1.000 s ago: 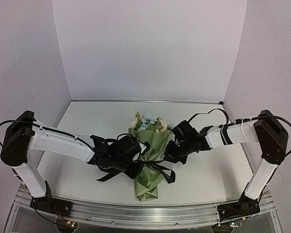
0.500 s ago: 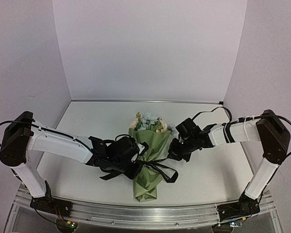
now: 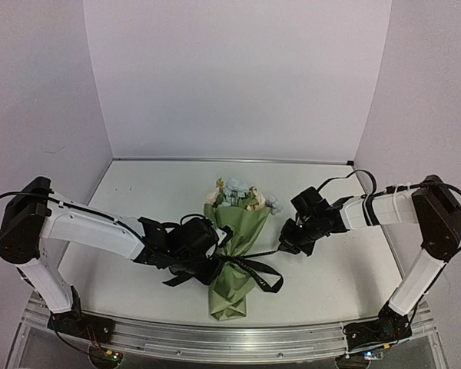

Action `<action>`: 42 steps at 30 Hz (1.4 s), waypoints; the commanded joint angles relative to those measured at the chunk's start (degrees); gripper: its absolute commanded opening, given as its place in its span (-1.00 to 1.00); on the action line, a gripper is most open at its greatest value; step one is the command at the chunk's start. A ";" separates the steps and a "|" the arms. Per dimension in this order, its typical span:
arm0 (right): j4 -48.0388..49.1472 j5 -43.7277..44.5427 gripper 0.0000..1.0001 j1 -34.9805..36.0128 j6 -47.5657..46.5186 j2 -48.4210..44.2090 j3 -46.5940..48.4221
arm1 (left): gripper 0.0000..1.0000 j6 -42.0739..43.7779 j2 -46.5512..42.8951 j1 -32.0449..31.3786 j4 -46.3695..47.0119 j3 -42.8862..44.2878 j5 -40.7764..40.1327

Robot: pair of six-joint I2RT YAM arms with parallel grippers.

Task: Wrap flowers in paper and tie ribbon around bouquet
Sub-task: Tie the half-tied ribbon around the folded bouquet.

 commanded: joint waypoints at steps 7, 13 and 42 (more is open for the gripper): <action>-1.83 2.77 -1.00 -2.86 -1.96 -3.56 -2.54 | -1.00 -1.09 -2.36 0.19 -1.23 -1.33 0.46; -2.23 0.39 -1.00 -4.07 -2.27 -3.38 -2.29 | -1.00 -0.99 -2.30 0.24 -1.04 -1.22 0.86; -33.56 3.55 0.97 -0.02 -19.03 -28.53 -3.38 | 1.00 -10.91 -29.13 11.52 -2.54 -5.64 -10.58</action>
